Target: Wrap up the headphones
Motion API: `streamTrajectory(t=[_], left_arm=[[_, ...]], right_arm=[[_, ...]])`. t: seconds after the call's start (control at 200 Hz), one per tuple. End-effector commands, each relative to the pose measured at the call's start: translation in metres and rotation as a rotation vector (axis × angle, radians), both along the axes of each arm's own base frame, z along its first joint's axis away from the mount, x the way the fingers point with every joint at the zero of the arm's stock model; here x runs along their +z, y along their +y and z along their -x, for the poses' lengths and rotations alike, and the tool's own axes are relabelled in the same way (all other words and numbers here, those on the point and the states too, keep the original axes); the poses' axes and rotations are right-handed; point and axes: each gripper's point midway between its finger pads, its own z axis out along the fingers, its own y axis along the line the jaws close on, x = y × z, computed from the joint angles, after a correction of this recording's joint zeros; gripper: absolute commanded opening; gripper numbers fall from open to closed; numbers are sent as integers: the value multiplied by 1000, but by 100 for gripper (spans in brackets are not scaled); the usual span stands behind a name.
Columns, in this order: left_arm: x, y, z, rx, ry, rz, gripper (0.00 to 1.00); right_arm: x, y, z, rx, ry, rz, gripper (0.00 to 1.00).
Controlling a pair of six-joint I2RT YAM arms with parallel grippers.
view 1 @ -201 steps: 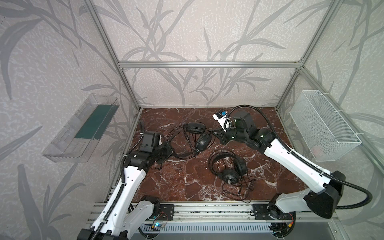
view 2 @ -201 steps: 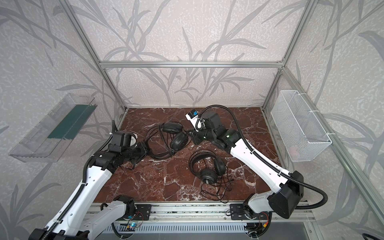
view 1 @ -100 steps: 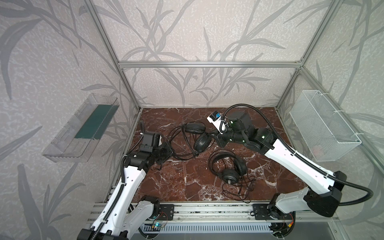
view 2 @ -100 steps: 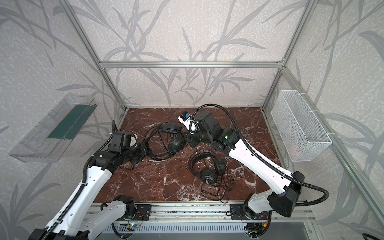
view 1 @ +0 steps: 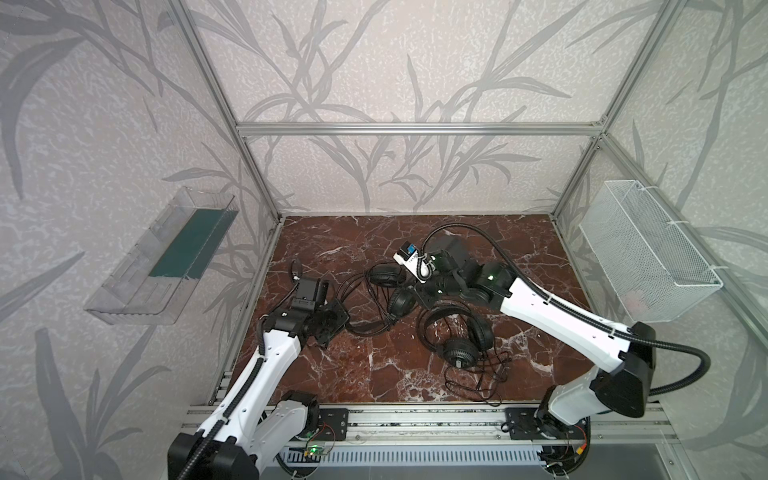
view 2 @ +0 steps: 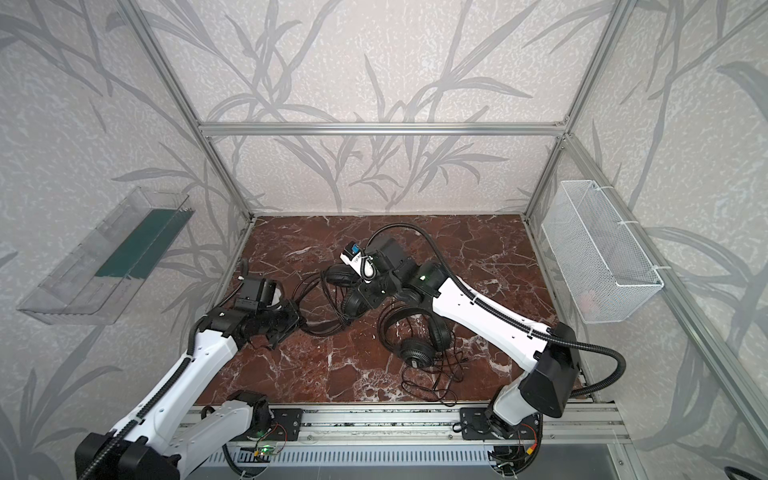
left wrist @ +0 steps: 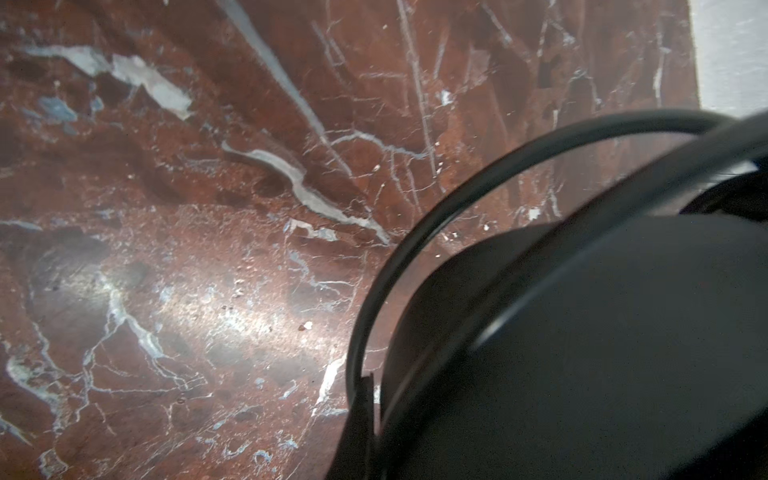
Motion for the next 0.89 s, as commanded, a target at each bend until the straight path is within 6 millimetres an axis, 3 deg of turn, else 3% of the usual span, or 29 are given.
streamTrajectory(t=[0.0,0.21,0.38,0.565,0.71,0.89], left_arm=[[20,-5,-25,38,-115,49,0],[17,-9,-29,36,-120,69,0],[19,-9,-31,33,-133,73,0],[19,-8,-31,33,-137,69,0],[20,-8,-32,32,-138,64,0],[18,-6,-34,34,-135,56,0]], right_arm=[[-23,13,3,23,62,9,0],[-49,26,4,28,143,17,3],[-50,36,17,59,129,24,18],[-47,31,20,40,116,26,34],[-29,23,23,30,83,-17,49],[14,2,22,-29,-16,-72,56]])
